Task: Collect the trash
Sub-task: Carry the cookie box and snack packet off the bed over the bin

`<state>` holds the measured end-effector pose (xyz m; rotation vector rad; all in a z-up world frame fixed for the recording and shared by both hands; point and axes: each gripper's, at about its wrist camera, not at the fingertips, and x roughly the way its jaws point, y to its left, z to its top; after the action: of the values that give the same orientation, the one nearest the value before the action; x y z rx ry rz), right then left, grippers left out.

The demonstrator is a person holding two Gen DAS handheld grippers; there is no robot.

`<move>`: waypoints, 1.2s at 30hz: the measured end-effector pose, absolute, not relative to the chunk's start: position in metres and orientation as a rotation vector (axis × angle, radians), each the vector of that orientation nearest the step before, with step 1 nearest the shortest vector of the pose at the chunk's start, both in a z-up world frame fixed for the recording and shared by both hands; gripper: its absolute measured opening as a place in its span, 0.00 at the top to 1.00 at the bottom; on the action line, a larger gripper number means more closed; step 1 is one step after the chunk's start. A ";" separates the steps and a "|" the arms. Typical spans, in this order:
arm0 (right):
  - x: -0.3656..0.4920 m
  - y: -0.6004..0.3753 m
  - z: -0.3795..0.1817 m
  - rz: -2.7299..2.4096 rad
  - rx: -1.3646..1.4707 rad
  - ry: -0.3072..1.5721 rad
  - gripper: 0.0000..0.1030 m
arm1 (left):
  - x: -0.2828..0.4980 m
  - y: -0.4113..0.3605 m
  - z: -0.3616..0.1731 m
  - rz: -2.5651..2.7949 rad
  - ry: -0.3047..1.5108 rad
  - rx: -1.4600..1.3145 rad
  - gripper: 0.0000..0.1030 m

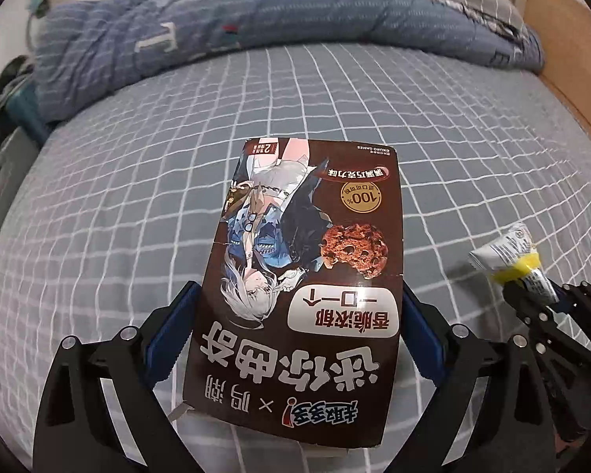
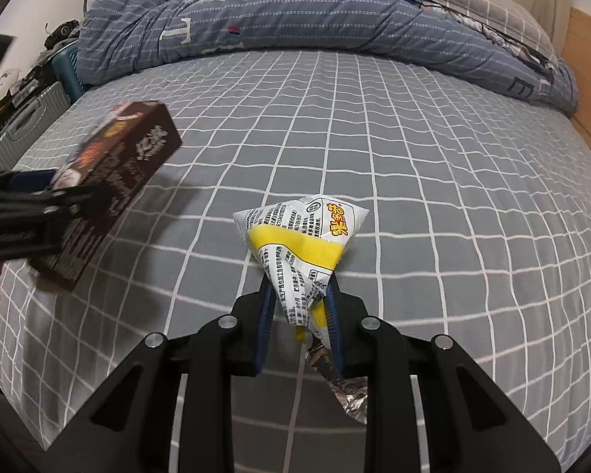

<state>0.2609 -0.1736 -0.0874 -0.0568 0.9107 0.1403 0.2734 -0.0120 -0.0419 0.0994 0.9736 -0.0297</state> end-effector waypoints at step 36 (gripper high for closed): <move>0.104 -0.147 -0.034 0.180 -0.146 0.832 0.78 | 0.074 -0.016 -0.025 0.040 0.898 -0.037 0.11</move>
<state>0.1043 -0.1473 -0.0344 -0.1462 0.8324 0.1798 0.0736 -0.0158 -0.0248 -0.0370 0.8982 0.0397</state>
